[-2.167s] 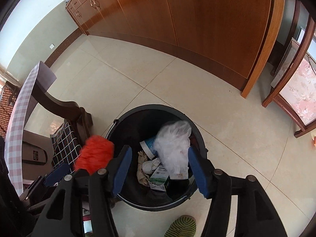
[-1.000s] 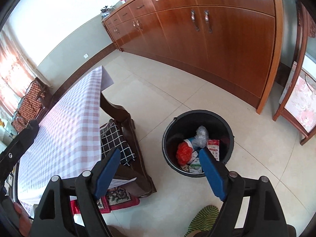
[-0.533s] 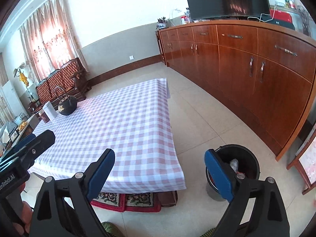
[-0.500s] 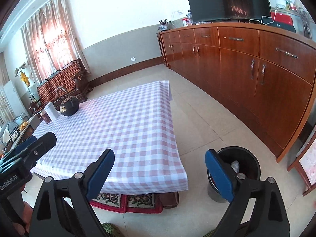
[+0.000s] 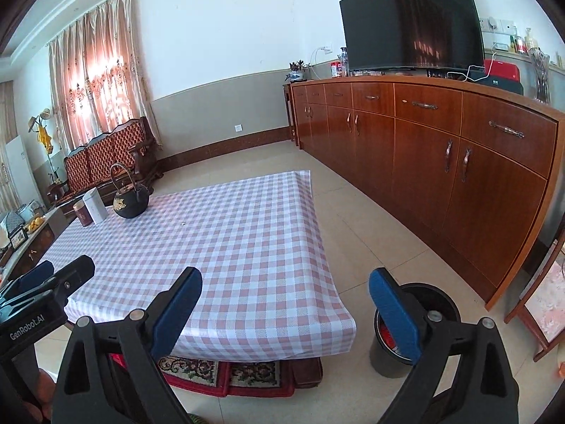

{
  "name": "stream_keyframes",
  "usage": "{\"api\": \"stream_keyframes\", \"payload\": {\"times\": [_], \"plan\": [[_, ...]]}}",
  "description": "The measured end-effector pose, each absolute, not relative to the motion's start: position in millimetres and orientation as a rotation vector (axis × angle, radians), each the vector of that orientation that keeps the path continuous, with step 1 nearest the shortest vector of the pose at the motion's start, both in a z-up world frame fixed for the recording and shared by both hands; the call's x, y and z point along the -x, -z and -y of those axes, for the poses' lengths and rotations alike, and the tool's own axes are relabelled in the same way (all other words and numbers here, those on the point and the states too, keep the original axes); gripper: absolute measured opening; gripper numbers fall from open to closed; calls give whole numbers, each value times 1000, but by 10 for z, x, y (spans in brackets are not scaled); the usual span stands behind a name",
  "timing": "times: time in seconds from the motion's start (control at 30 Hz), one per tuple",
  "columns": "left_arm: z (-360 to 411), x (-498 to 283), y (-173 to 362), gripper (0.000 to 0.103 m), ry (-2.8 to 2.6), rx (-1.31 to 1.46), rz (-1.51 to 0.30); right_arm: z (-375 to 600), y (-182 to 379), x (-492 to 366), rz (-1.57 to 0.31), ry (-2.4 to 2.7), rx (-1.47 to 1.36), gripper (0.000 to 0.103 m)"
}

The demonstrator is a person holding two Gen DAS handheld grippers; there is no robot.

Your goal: Collect trash

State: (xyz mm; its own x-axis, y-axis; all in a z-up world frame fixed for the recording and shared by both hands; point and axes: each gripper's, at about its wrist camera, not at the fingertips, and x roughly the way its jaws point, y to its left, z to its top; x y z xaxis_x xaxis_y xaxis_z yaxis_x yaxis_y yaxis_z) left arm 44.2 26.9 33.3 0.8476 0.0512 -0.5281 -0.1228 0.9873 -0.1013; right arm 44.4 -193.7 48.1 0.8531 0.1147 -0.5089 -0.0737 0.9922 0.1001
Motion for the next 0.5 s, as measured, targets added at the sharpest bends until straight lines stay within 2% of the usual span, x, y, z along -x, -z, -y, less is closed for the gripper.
{"api": "stream_keyframes", "payload": {"times": [0.5], "plan": [[-294, -368, -384, 100, -108, 116, -536, 1909, -481, -461, -544, -106, -77, 97]]}}
